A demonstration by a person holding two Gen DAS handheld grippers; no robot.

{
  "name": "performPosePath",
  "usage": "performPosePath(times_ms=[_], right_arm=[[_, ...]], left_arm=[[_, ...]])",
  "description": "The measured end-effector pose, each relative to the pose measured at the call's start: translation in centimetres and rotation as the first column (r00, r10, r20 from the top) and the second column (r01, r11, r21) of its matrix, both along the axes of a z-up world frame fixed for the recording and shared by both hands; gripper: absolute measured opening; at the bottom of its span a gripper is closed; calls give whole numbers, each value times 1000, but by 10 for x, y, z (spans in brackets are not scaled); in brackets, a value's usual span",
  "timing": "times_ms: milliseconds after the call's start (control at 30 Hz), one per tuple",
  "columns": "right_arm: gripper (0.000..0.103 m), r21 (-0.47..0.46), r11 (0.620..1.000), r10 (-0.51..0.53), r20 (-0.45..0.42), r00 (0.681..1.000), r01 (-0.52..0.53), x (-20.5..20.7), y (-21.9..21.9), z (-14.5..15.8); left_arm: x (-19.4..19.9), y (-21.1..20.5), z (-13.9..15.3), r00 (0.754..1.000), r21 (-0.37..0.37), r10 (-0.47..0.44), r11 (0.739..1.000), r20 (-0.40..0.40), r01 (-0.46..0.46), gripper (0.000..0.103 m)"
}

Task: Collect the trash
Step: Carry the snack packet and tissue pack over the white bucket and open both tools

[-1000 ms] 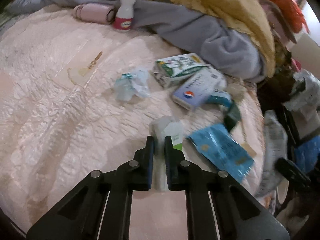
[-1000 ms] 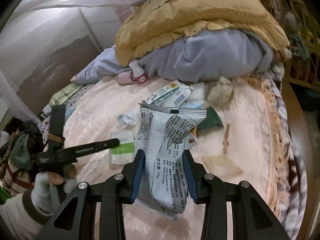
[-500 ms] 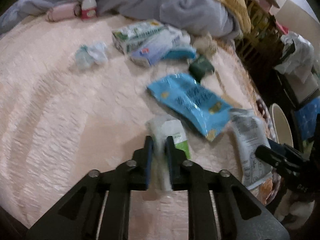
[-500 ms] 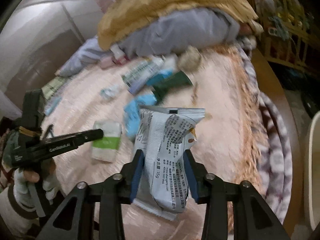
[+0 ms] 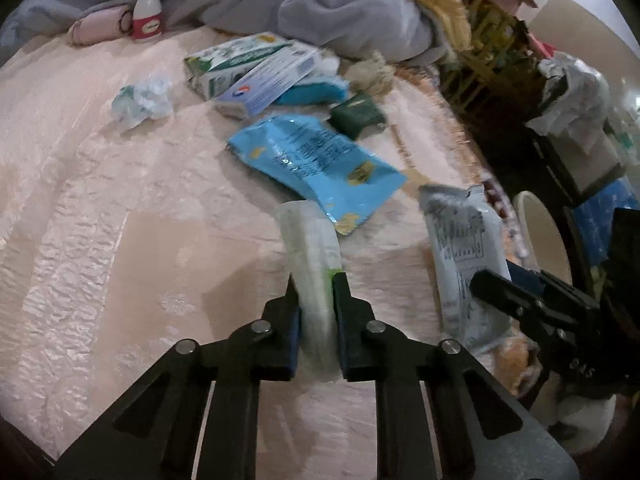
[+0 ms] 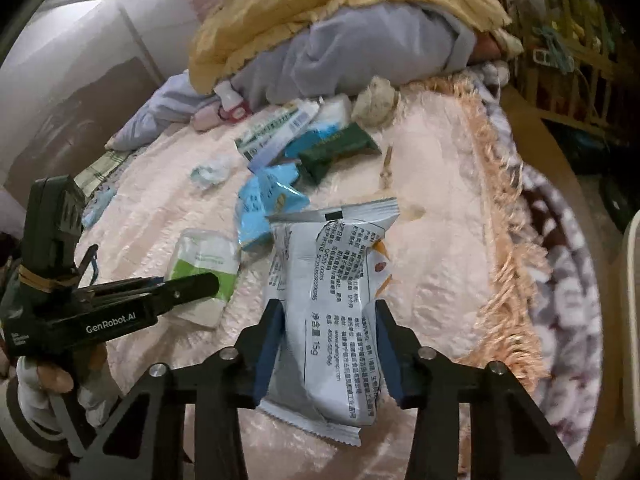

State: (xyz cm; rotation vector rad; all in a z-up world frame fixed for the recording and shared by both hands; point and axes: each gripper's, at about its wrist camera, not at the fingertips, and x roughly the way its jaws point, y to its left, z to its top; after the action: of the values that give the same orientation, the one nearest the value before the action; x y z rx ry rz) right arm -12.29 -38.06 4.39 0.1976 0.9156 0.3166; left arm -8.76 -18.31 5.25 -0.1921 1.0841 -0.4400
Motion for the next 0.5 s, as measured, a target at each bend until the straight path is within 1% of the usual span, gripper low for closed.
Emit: performPosePath(times_ms=[167, 267, 500], right_arm=[[42, 22, 999, -31, 68, 997, 29, -13, -16, 29], [42, 42, 998, -60, 101, 993, 56, -21, -29, 43], [42, 50, 992, -124, 141, 982, 118, -38, -58, 60]], left_arm=[[-10, -18, 27, 998, -23, -48, 999, 50, 49, 11], [-12, -34, 40, 994, -23, -75, 997, 78, 77, 11], [-18, -70, 59, 984, -15, -133, 991, 123, 136, 11]])
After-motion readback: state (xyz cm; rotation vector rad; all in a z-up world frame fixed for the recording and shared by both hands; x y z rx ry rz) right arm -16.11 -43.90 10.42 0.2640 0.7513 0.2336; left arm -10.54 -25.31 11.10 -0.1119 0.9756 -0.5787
